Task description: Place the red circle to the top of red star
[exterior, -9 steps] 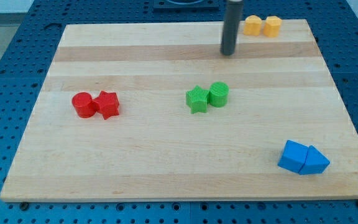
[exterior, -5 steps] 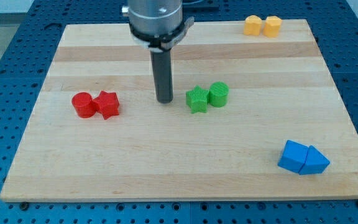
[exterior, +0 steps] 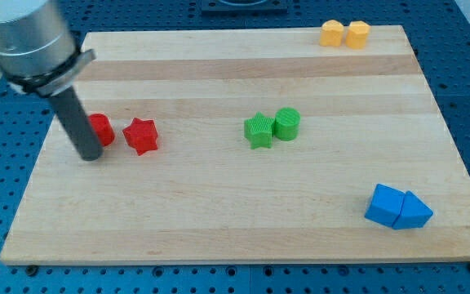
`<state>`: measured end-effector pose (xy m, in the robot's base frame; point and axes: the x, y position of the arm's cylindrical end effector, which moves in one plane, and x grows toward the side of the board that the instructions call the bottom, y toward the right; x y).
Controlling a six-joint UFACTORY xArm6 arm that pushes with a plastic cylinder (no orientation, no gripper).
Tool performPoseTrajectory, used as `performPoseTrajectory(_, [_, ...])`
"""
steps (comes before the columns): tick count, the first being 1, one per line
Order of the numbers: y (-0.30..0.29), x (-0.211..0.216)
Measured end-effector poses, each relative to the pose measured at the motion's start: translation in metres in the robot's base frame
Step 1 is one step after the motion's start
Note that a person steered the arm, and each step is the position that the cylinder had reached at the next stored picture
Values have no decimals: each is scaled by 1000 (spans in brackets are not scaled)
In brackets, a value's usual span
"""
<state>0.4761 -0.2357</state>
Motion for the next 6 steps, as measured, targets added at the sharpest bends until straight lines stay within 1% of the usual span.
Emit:
performPoseTrajectory(1, [-33, -2])
performPoseTrajectory(2, [-3, -36])
performPoseTrajectory(3, [49, -40])
performPoseTrajectory(4, [39, -39])
performPoseTrajectory(5, [41, -40])
performPoseTrajectory(6, [100, -51])
